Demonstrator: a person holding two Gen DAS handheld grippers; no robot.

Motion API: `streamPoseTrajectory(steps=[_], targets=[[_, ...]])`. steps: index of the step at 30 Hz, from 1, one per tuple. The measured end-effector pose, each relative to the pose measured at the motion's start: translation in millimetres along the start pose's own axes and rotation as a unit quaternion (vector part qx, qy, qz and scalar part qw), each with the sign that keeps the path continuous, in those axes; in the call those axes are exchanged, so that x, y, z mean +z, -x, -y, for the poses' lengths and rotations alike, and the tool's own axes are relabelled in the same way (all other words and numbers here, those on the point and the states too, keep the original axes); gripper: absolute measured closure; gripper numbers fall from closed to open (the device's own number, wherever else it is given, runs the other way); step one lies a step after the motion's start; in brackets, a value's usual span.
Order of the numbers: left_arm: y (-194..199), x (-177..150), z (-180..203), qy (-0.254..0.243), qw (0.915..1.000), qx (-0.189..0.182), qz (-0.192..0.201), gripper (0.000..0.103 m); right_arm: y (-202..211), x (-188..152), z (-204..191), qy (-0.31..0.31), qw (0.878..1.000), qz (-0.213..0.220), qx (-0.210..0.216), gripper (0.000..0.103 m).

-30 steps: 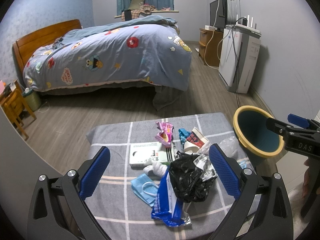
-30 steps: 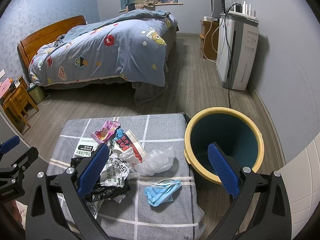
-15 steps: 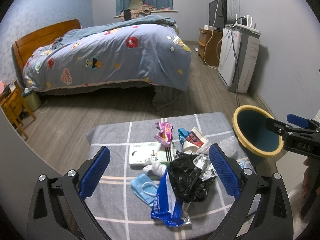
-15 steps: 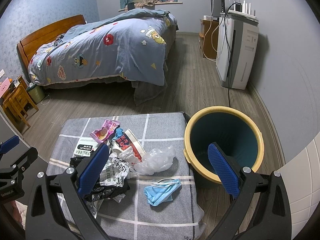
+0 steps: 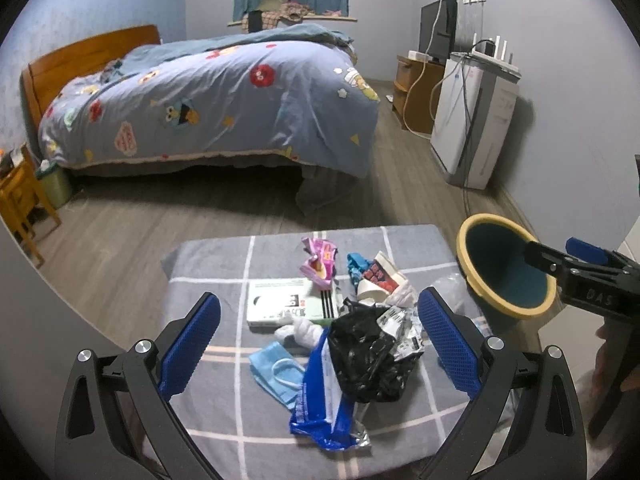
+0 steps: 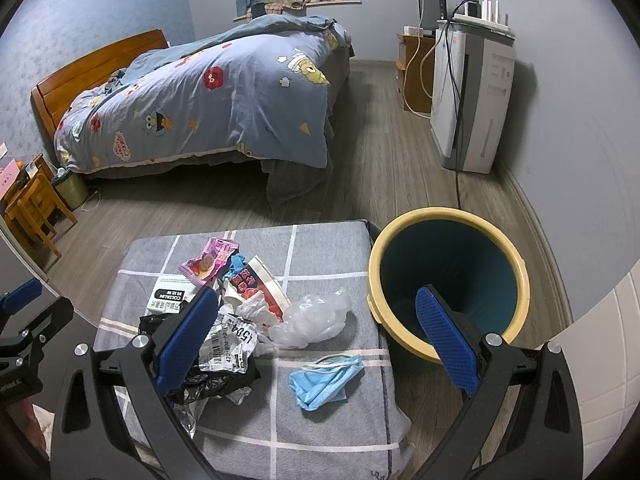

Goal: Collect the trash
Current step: 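Grasp the black plastic bag with the left gripper while the right grasps the clear bag, then carry the black bag and clear bag over the bin with both grippers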

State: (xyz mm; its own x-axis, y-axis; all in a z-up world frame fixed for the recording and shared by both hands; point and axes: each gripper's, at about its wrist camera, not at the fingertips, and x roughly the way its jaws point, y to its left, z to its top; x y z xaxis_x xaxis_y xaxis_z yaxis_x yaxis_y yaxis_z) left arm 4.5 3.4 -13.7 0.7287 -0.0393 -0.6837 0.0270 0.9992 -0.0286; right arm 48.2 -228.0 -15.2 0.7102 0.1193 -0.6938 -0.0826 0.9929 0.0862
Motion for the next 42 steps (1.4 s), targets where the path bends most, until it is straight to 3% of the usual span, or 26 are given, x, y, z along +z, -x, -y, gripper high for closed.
streamPoseTrajectory(steps=[8, 12, 16, 18, 20, 29, 34, 36, 38, 42], targets=[[-13, -9, 14, -0.047, 0.9986, -0.005, -0.024, 0.005, -10, 8, 18, -0.053, 0.998, -0.036, -0.01, 0.006], [-25, -17, 24, -0.07, 0.9965, -0.018, -0.042, 0.005, -28, 10, 27, -0.112, 0.992, -0.032, 0.055, 0.006], [-40, -22, 33, -0.095, 0.9931, -0.033, -0.06, 0.008, -55, 14, 28, -0.095, 0.991, -0.08, 0.039, 0.006], [-46, -24, 38, -0.106, 0.9915, -0.035, -0.066, 0.011, -70, 15, 30, -0.096, 0.99, -0.096, 0.034, 0.006], [-54, -26, 41, -0.11, 0.9901, -0.039, -0.078, 0.027, -83, 13, 30, -0.097, 0.989, -0.111, 0.032, 0.006], [-95, -31, 31, -0.072, 0.988, -0.042, -0.13, 0.04, -131, -1, 23, -0.116, 0.974, -0.186, 0.054, 0.007], [-109, -33, 21, -0.035, 0.9858, -0.057, -0.154, 0.045, -150, -5, 13, -0.103, 0.969, -0.216, 0.064, 0.02], [-113, -34, 19, -0.031, 0.9841, -0.061, -0.164, 0.054, -156, -8, 9, -0.097, 0.967, -0.224, 0.069, 0.027], [-115, -35, 19, -0.028, 0.9823, -0.07, -0.171, 0.069, -160, -9, 7, -0.09, 0.966, -0.234, 0.066, 0.039], [-114, -34, 21, -0.033, 0.982, -0.07, -0.172, 0.08, -164, -13, 6, -0.085, 0.964, -0.245, 0.065, 0.061]])
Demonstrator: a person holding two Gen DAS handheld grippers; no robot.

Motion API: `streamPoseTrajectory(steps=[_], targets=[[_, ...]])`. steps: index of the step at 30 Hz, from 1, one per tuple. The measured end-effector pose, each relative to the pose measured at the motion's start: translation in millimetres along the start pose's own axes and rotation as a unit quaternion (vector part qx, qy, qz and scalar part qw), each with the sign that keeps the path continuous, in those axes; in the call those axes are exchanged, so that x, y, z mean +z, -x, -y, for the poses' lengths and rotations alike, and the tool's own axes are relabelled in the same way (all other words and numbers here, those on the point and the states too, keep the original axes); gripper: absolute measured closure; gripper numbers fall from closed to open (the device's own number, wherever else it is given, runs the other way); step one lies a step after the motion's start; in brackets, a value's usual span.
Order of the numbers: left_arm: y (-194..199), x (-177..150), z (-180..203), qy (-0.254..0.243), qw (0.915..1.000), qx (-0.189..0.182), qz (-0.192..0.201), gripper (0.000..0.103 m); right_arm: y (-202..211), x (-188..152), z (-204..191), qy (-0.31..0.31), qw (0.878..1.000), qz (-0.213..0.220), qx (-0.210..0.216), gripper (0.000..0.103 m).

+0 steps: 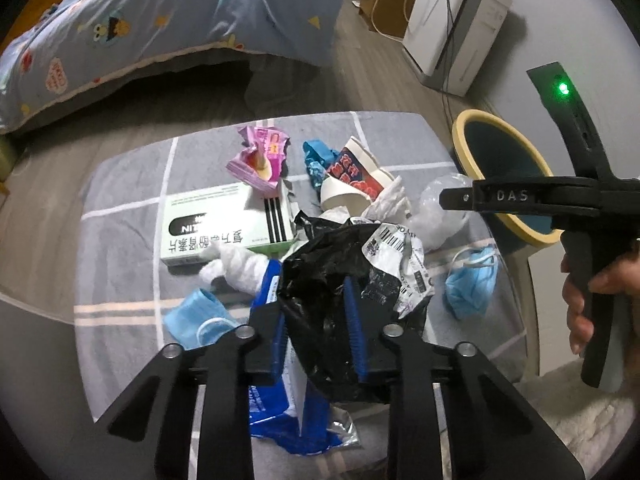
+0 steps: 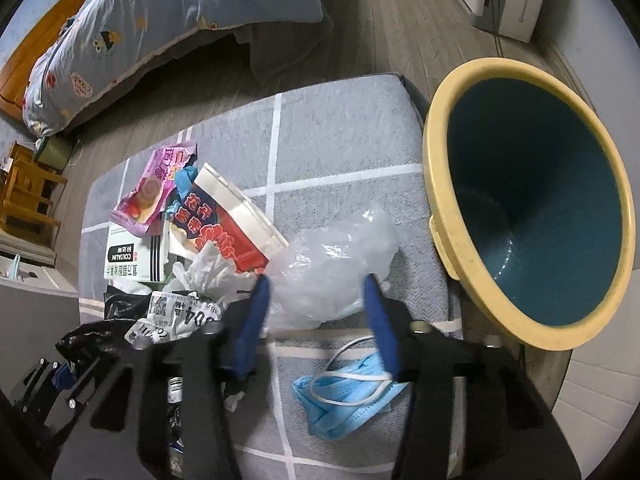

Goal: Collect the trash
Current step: 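Carry the black bag and clear bag over the bin with both grippers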

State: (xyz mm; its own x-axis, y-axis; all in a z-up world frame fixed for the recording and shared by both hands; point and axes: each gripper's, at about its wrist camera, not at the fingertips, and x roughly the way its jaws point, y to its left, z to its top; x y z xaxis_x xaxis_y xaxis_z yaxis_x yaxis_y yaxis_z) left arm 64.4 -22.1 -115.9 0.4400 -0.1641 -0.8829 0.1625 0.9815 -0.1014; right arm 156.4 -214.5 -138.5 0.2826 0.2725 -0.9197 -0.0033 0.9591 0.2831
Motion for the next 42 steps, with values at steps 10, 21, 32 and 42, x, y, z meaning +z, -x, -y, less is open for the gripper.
streamPoseTrajectory(steps=[10, 21, 32, 42], targets=[[21, 6, 7, -0.022, 0.9991, 0.0, 0.036, 0.093, 20, 4, 1, 0.001, 0.999, 0.023, 0.026, 0.09], [76, 23, 29, -0.066, 0.9891, -0.007, 0.131, 0.093, 85, 21, 31, -0.031, 0.994, 0.098, 0.039, 0.09], [95, 70, 64, -0.109, 0.9772, -0.032, 0.18, 0.093, 130, 45, 100, -0.081, 0.982, 0.17, -0.008, 0.09], [68, 111, 126, -0.147, 0.9719, -0.086, 0.163, 0.093, 128, 45, 150, -0.133, 0.975, 0.17, -0.044, 0.09]])
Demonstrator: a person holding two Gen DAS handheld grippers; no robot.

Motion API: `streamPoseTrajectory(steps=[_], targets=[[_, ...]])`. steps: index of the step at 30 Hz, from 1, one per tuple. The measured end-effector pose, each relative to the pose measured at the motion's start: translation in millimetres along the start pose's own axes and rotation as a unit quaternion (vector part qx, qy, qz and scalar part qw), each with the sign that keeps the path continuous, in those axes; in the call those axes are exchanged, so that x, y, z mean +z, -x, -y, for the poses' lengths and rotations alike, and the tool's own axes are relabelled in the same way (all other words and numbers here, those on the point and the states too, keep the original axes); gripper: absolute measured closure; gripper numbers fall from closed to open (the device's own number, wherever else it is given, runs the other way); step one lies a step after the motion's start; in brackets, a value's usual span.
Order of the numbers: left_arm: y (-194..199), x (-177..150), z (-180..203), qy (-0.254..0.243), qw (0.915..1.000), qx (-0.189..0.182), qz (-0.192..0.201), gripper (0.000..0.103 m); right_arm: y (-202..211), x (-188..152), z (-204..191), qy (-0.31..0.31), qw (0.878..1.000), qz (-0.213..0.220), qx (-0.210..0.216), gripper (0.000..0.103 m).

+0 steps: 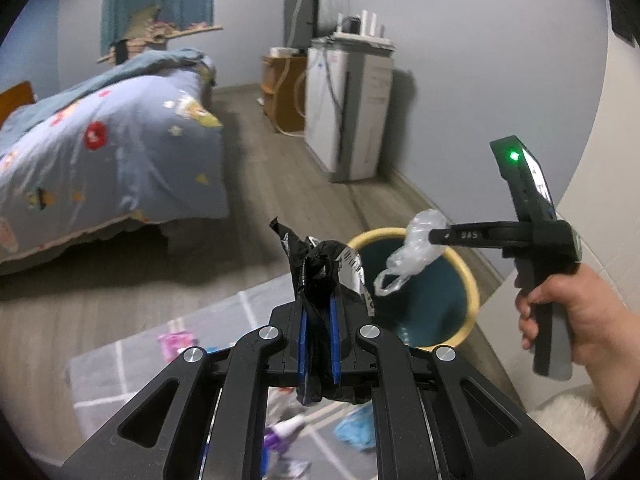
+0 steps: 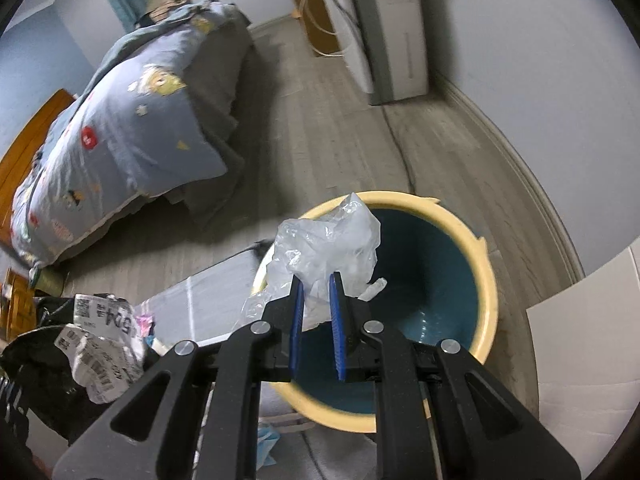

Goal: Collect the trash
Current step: 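Carry the black bag and clear bag over the bin with both grippers, then open both grippers to drop the bags into the bin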

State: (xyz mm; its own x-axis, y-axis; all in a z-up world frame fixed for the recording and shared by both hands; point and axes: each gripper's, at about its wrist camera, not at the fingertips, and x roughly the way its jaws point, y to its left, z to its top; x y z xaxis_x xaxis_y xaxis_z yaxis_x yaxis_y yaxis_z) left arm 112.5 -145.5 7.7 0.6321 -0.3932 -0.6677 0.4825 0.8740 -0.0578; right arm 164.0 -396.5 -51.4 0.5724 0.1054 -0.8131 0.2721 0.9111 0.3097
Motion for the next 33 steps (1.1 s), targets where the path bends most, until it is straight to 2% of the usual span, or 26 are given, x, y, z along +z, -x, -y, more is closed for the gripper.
streamPoseTrajectory(steps=[7, 12, 18, 21, 23, 27, 28, 29, 31, 33], targets=[[-57, 4, 29, -0.015, 0.9987, -0.025, -0.043, 0.093, -13, -6, 31, -0.046, 0.998, -0.019, -0.047, 0.09], [-92, 1, 48, -0.032, 0.9963, -0.035, -0.072, 0.093, -22, -9, 49, -0.078, 0.995, -0.034, -0.052, 0.09], [-117, 1, 61, -0.054, 0.9938, -0.048, -0.084, 0.093, -28, -9, 61, -0.096, 0.993, -0.037, -0.065, 0.09], [-126, 2, 63, -0.06, 0.9936, -0.051, -0.081, 0.082, -29, -8, 64, -0.103, 0.992, -0.038, -0.064, 0.085], [-129, 0, 63, -0.06, 0.9937, -0.053, -0.078, 0.071, -28, -8, 65, -0.103, 0.992, -0.036, -0.063, 0.073], [-131, -2, 62, -0.056, 0.9942, -0.05, -0.076, 0.06, -29, -7, 64, -0.102, 0.992, -0.035, -0.064, 0.067], [-130, -3, 62, -0.054, 0.9945, -0.049, -0.075, 0.055, -29, -7, 64, -0.103, 0.992, -0.035, -0.063, 0.057], [-129, -4, 62, -0.052, 0.9947, -0.048, -0.074, 0.051, -29, -7, 64, -0.104, 0.992, -0.034, -0.061, 0.042], [-127, -7, 59, -0.048, 0.9952, -0.043, -0.074, 0.046, -27, -6, 62, -0.102, 0.993, -0.028, -0.059, 0.029], [-124, -9, 55, -0.045, 0.9958, -0.035, -0.071, 0.036, -25, -5, 61, -0.098, 0.993, -0.024, -0.062, 0.022]])
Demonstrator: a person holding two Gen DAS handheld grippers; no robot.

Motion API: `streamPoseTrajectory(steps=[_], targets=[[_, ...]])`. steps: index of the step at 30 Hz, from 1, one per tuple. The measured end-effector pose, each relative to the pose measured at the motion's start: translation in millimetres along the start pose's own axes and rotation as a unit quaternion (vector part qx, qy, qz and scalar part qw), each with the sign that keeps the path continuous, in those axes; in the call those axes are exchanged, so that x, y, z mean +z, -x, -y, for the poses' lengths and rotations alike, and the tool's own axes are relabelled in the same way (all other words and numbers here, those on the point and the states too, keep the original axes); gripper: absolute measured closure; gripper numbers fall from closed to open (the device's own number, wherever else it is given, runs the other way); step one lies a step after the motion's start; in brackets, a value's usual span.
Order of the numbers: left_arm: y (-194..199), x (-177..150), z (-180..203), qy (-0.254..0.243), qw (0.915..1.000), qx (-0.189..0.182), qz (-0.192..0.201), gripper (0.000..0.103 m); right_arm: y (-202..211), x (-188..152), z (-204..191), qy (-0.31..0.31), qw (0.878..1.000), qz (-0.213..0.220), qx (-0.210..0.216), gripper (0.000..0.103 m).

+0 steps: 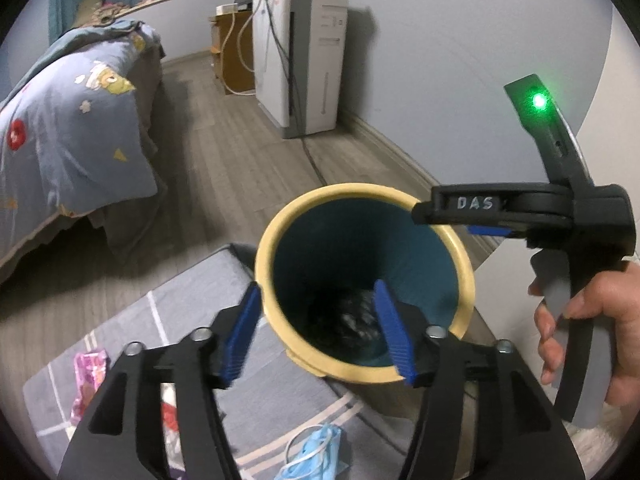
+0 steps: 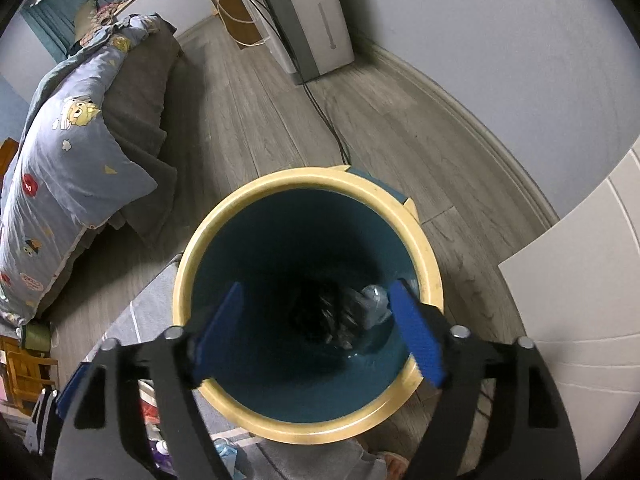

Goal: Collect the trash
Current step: 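Open both grippers to drop the bags into the bin, then grasp the blue wet-wipe pack with the left gripper while the right grasps the blue mask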

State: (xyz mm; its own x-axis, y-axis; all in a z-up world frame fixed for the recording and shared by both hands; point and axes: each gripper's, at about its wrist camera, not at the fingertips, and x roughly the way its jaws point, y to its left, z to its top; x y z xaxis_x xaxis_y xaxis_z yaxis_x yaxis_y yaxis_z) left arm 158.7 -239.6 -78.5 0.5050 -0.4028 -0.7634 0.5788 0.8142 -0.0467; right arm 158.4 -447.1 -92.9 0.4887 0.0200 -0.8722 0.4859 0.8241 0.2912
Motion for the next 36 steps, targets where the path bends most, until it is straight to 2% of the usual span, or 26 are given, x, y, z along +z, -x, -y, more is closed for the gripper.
streamPoseTrajectory(steps=[2, 4, 8, 13, 20, 27, 30, 36], targets=[[6, -2, -3, 0.006, 0.9999, 0.01, 0.006, 0.019, 1, 0, 0, -0.002, 1.0, 0.002, 0.001, 0.007], [12, -4, -8, 0.016, 0.9994, 0.025, 0.015, 0.011, 3, 0, -1, -0.005, 1.0, 0.005, 0.0, 0.006], [28, -10, -22, 0.039, 0.9984, 0.039, 0.011, 0.011, 5, -1, -6, 0.008, 1.0, 0.006, -0.018, 0.006], [70, -23, -44, 0.052, 0.9963, 0.064, 0.026, 0.009, 13, -4, -16, 0.039, 0.999, 0.022, -0.025, 0.006], [130, -48, -86, 0.099, 0.9878, 0.112, 0.044, 0.008, 24, -18, -37, 0.079, 0.996, 0.037, -0.034, 0.006], [183, -83, -117, 0.144, 0.9758, 0.15, 0.067, 0.006, 42, -47, -68, 0.108, 0.994, 0.031, 0.0, 0.006], [192, -101, -126, 0.171, 0.9708, 0.154, 0.068, 0.006, 46, -63, -81, 0.114, 0.993, 0.022, 0.021, 0.006], [195, -142, -133, 0.206, 0.9638, 0.163, 0.05, 0.006, 48, -100, -119, 0.167, 0.985, -0.005, 0.038, 0.006]])
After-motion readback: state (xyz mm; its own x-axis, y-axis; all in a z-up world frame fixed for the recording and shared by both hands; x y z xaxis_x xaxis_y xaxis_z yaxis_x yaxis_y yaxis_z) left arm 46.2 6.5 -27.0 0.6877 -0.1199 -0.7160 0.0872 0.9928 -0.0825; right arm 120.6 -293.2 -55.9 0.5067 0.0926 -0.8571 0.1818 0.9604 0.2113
